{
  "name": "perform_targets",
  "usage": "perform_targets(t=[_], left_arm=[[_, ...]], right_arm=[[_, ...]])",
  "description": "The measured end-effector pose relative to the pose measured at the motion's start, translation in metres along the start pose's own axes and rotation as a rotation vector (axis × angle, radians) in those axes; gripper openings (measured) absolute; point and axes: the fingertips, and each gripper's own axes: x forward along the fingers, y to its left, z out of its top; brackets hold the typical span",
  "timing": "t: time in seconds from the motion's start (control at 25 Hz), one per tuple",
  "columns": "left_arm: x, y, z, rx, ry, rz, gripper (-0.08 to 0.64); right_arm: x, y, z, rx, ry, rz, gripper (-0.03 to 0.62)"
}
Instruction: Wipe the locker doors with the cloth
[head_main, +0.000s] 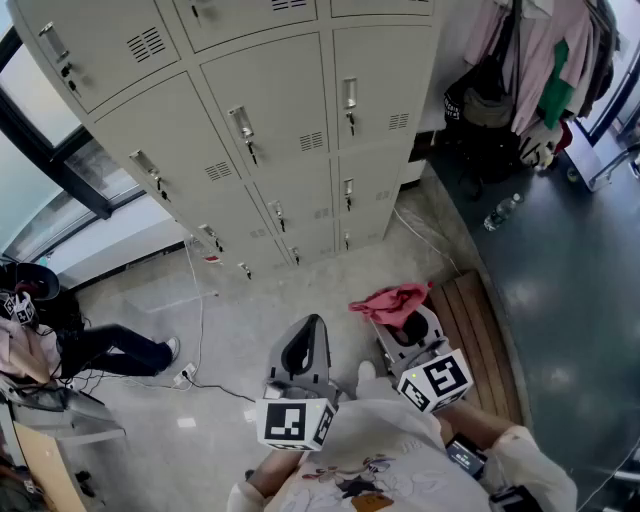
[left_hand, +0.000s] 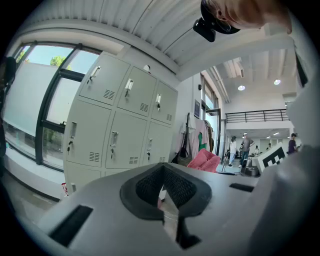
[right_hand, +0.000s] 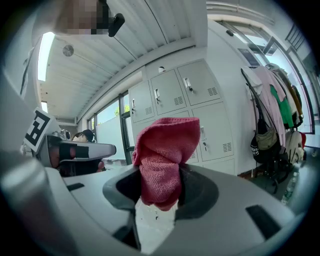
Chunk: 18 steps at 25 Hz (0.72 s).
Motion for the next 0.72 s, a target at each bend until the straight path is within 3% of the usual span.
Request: perform_targets(t=[0.24, 0.72], left_arm=[[-0.022, 0.033, -0.002, 0.005, -0.005, 0.023, 0.006], [-0.019, 0.020, -0.004, 0.003, -0.008, 0.019, 0.006]], right_arm=[[0.014, 0.035, -0.004, -0.007, -0.012, 0.007, 0.167], [0.010, 0.027, -0.003, 0.019, 0.010, 0.029, 0.167]])
